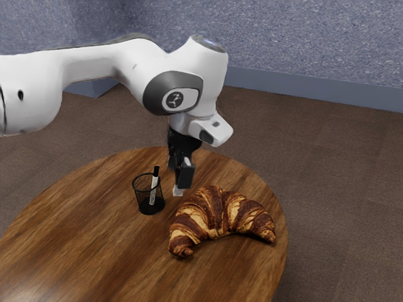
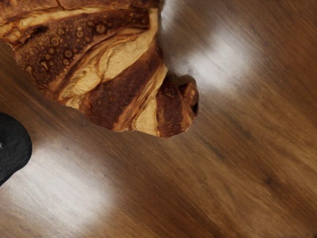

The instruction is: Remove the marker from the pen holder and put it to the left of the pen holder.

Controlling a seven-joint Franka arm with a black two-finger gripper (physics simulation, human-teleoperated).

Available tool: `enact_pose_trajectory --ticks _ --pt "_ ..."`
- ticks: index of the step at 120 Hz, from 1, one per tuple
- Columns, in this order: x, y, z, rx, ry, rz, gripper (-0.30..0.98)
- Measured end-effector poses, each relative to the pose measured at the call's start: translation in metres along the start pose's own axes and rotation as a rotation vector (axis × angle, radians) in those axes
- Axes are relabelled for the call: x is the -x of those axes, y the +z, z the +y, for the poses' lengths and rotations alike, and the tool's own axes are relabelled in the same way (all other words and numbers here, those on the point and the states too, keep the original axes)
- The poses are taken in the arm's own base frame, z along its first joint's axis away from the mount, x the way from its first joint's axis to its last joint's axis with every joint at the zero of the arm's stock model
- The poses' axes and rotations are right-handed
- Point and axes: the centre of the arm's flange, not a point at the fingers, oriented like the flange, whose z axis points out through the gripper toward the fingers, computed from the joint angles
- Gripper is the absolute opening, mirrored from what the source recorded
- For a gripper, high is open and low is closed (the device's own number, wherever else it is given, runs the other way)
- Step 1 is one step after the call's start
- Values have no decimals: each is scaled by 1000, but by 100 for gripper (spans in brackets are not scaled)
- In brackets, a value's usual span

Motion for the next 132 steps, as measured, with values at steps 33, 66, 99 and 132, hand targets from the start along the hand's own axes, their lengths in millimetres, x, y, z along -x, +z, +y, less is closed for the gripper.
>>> enact_pose_trajectory --ticks 33,66,99,132 --pt "-43 100 -47 -21 193 -17 69" --pt "-21 71 -109 -94 252 74 69" --pt "-21 102 -140 -76 334 18 69" --pt "-15 119 -164 -33 365 -23 69"
